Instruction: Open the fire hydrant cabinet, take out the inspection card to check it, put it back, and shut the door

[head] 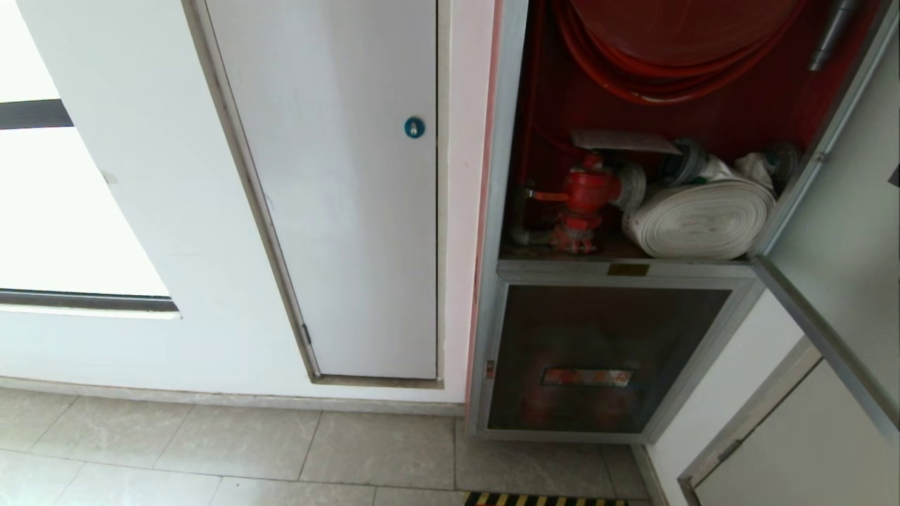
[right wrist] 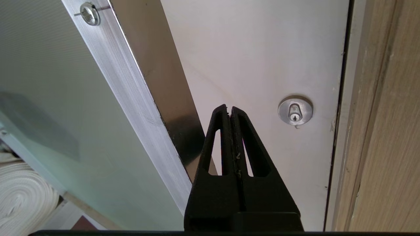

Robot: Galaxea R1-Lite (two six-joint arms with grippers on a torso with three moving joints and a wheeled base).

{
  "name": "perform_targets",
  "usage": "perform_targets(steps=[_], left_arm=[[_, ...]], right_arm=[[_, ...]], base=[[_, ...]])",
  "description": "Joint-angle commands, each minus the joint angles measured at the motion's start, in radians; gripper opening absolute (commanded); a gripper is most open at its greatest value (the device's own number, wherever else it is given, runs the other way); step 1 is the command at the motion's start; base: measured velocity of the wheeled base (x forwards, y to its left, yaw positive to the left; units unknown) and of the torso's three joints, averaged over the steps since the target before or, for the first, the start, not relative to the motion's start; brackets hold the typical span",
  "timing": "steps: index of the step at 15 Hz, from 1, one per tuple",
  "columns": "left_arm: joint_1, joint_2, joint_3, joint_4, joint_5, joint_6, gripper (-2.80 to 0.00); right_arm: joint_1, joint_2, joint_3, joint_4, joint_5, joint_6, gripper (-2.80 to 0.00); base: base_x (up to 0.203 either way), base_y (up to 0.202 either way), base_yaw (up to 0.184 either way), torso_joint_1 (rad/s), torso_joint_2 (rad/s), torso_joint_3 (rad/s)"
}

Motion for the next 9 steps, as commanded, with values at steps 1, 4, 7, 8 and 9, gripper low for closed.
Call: perform_targets(steps=[1, 4, 7, 8, 9], left_arm=[[0.000, 0.000, 0.000, 0.000, 0.000, 0.000, -2.80], [0.000, 0.000, 0.000, 0.000, 0.000, 0.000, -2.80], [0.000, 0.000, 0.000, 0.000, 0.000, 0.000, -2.80], [0.000, 0.000, 0.000, 0.000, 0.000, 0.000, -2.80], [0.000, 0.000, 0.000, 0.000, 0.000, 0.000, -2.80]], right_arm=[[0.001, -0.016, 0.006, -0.003, 0.005, 0.002, -2.80], [0.018, -0.057, 0.023, 0.003, 0.051, 0.002, -2.80], [0.039, -0.083, 0.044, 0.011, 0.070, 0.002, -2.80], [0.055, -0.091, 0.048, 0.012, 0.070, 0.000, -2.80], [0.075, -0.101, 0.055, 0.013, 0.070, 0.000, -2.80]], base=[[0.000, 0.000, 0.000, 0.000, 0.00, 0.000], [0.000, 0.000, 0.000, 0.000, 0.00, 0.000], [0.000, 0.000, 0.000, 0.000, 0.00, 0.000], [0.000, 0.000, 0.000, 0.000, 0.00, 0.000], [0.000, 0.000, 0.000, 0.000, 0.00, 0.000]])
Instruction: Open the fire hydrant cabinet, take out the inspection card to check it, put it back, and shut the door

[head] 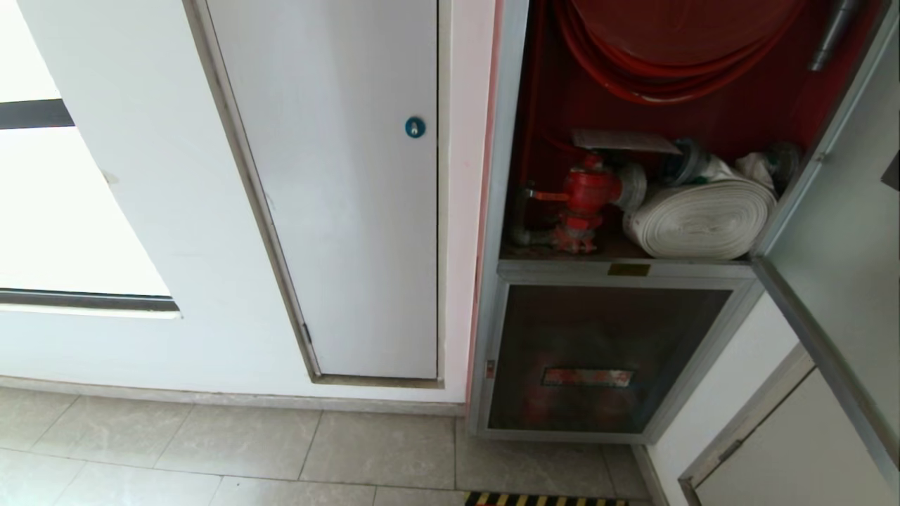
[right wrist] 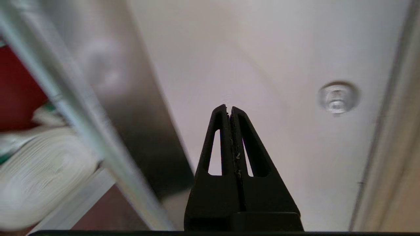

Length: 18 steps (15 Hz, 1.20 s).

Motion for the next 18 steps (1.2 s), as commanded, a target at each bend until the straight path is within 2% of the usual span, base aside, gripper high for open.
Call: perform_targets(steps=[1, 10, 15, 18], left_arm=[[0.000, 0.000, 0.000, 0.000, 0.000, -0.001, -2.80], [0.000, 0.000, 0.000, 0.000, 0.000, -0.001, -2.80], [0.000, 0.000, 0.000, 0.000, 0.000, -0.001, -2.80], [0.000, 0.000, 0.000, 0.000, 0.000, -0.001, -2.80]], right_arm=[[0.041, -0.031, 0.013, -0.003, -0.006, 0.001, -2.80], [0.281, -0.093, 0.038, -0.002, -0.007, -0.025, -2.80], [0.579, -0.100, 0.038, -0.002, -0.006, -0.030, -2.80], [0.721, -0.103, 0.039, -0.001, -0.004, -0.029, -2.80]], base=[[0.000, 0.000, 0.000, 0.000, 0.00, 0.000], [0.000, 0.000, 0.000, 0.000, 0.00, 0.000], [0.000, 0.000, 0.000, 0.000, 0.00, 0.000], [0.000, 0.000, 0.000, 0.000, 0.00, 0.000]])
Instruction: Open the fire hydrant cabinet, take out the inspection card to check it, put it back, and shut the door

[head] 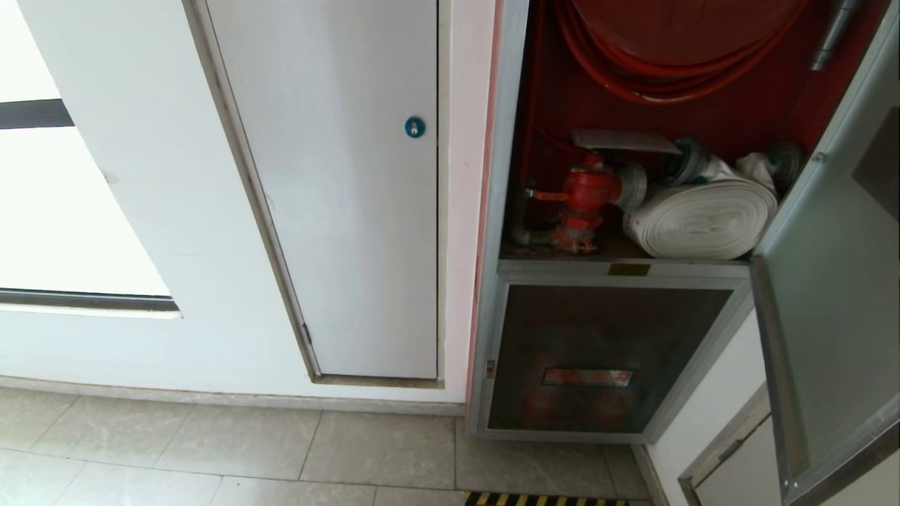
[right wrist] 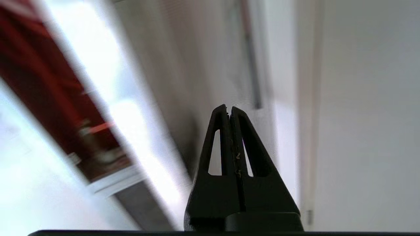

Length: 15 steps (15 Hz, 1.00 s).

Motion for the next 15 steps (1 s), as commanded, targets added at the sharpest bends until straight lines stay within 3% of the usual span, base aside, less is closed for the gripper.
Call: perform_targets(steps=[1, 6, 10, 15], left_arm=[[0.000, 0.000, 0.000, 0.000, 0.000, 0.000, -2.80], [0.000, 0.000, 0.000, 0.000, 0.000, 0.000, -2.80], [0.000, 0.000, 0.000, 0.000, 0.000, 0.000, -2.80], [0.000, 0.000, 0.000, 0.000, 0.000, 0.000, -2.80]], right_arm=[[0.078, -0.006, 0.002, -0.002, -0.001, 0.002, -2.80], [0.173, 0.004, -0.026, -0.003, 0.015, -0.008, -2.80], [0.174, 0.059, -0.056, -0.003, 0.185, -0.010, -2.80], [0.246, 0.180, -0.087, -0.008, 0.261, -0.008, -2.80]], base=[[0.000, 0.000, 0.000, 0.000, 0.00, 0.000], [0.000, 0.000, 0.000, 0.000, 0.00, 0.000], [0.000, 0.000, 0.000, 0.000, 0.00, 0.000], [0.000, 0.000, 0.000, 0.000, 0.00, 0.000]])
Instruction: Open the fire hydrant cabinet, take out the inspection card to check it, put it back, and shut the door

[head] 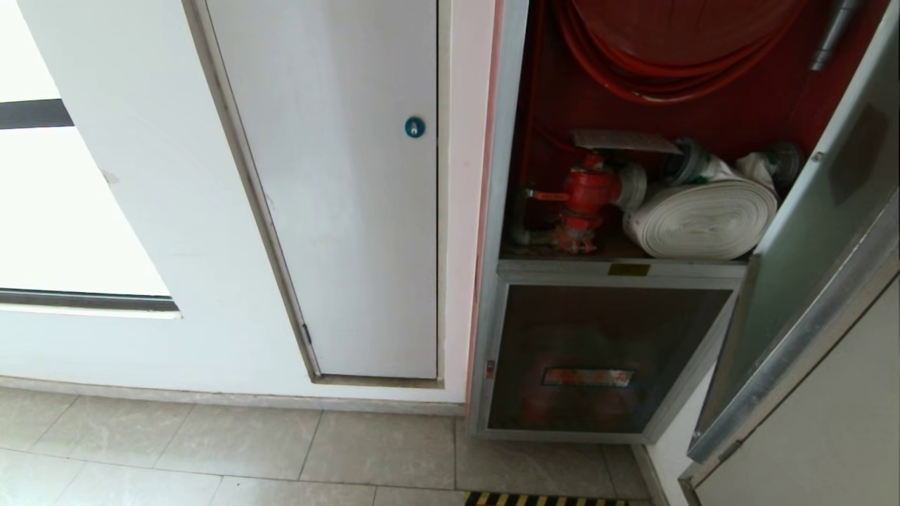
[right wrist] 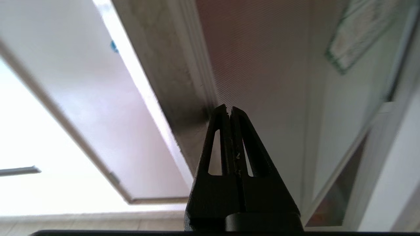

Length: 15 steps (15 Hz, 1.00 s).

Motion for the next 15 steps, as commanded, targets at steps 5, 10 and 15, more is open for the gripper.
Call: perform_targets(steps=[5, 10, 15], left_arm=[[0.000, 0.000, 0.000, 0.000, 0.000, 0.000, -2.80], [0.000, 0.000, 0.000, 0.000, 0.000, 0.000, -2.80], [0.000, 0.000, 0.000, 0.000, 0.000, 0.000, -2.80]], right_arm=[[0.089, 0.212, -0.095, -0.007, 0.046, 0.007, -2.80], [0.114, 0.436, -0.242, -0.011, 0.048, 0.009, -2.80], [0.116, 0.674, -0.464, -0.012, 0.047, 0.024, -2.80]], base=[[0.000, 0.000, 0.000, 0.000, 0.00, 0.000], [0.000, 0.000, 0.000, 0.000, 0.00, 0.000], [0.000, 0.000, 0.000, 0.000, 0.00, 0.000]])
